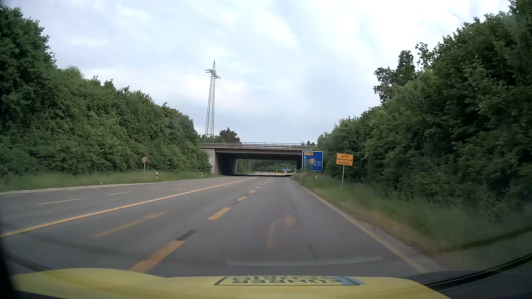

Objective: Follow the waypoints while adhering to traffic rules and regulations

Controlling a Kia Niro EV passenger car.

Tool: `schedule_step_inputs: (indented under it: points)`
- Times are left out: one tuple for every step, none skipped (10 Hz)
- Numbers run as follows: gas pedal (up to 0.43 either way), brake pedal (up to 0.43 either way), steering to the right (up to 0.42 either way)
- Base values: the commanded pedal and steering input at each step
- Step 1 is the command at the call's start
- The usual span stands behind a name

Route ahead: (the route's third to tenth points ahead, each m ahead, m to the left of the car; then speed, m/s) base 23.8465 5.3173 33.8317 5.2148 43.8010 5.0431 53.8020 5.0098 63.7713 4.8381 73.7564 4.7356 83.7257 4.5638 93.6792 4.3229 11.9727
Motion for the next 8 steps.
schedule_step_inputs:
  points:
    - [0.138, 0.0, 0.008]
    - [0.13, 0.0, 0.006]
    - [0.13, 0.0, 0.005]
    - [0.13, 0.0, 0.005]
    - [0.13, 0.0, 0.004]
    - [0.13, 0.0, 0.004]
    - [0.13, 0.0, 0.003]
    - [0.13, 0.0, 0.003]
